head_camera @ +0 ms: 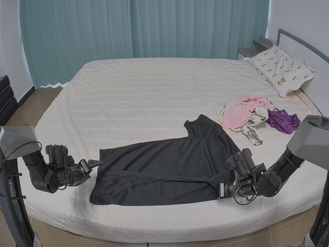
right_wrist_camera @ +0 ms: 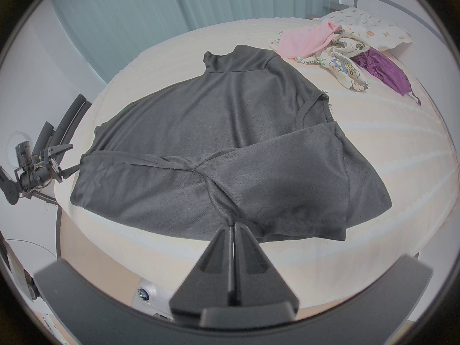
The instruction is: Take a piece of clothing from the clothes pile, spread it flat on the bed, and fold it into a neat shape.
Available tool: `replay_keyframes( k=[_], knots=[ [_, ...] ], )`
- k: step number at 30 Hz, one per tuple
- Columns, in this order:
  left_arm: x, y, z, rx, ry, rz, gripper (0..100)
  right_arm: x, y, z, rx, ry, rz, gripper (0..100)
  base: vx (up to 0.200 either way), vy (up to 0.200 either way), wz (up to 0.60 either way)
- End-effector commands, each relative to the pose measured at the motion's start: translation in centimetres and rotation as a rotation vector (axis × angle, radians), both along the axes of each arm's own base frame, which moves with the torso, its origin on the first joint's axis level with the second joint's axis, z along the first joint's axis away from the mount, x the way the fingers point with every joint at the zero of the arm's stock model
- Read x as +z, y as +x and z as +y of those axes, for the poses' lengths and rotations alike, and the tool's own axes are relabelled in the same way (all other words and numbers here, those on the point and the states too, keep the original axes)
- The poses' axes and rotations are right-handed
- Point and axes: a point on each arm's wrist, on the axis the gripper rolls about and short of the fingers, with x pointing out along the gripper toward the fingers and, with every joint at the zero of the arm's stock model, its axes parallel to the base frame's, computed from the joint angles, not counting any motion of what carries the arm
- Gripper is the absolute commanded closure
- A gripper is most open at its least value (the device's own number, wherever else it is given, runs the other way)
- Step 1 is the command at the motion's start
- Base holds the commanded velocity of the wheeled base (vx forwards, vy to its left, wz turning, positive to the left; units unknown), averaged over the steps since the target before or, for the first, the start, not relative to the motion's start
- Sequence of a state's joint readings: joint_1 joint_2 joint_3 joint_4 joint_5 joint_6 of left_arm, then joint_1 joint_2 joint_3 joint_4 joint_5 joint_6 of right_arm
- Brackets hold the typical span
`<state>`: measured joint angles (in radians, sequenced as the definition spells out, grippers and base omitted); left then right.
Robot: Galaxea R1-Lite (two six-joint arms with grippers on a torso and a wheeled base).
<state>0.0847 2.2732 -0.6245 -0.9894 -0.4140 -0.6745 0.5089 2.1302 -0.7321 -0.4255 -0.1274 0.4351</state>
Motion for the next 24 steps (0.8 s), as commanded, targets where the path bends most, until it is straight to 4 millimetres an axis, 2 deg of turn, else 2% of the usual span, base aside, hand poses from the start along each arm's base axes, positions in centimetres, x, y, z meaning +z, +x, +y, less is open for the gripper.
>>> replay_keyframes(
  k=[1, 7, 8, 12, 17, 19, 24],
  knots=[
    [0.0, 0.0, 0.0, 0.001, -0.001, 0.002, 0, 0.4, -0.3, -0.1, 0.014, 0.014, 0.003, 100, 0.0, 0.0, 0.0],
    [-0.1, 0.0, 0.0, 0.001, -0.001, 0.002, 0, -0.1, -0.9, 0.3, 0.051, -0.006, 0.019, 100, 0.0, 0.0, 0.0],
    [0.0, 0.0, 0.0, 0.001, 0.0, 0.0, 0, -0.2, -0.8, 0.2, 0.048, -0.005, 0.02, 0, 0.0, 0.0, 0.0],
    [0.0, 0.0, 0.0, 0.001, 0.0, 0.0, 0, 0.2, -0.7, -0.1, 0.028, 0.006, 0.012, 0, 0.0, 0.0, 0.0],
    [0.0, 0.0, 0.0, 0.0, -0.001, 0.002, 0, 1.5, 0.3, -1.4, -0.028, 0.046, -0.038, 0, 0.0, 0.0, 0.0],
    [0.0, 0.0, 0.0, 0.0, -0.001, 0.002, 0, 2.0, 1.3, -2.9, -0.114, 0.113, -0.051, 0, 0.0, 0.0, 0.0],
    [0.0, 0.0, 0.0, 0.0, -0.001, 0.002, 0, 1.3, 3.0, -5.8, -0.237, 0.146, -0.067, 0, 0.0, 0.0, 0.0]
  ],
)
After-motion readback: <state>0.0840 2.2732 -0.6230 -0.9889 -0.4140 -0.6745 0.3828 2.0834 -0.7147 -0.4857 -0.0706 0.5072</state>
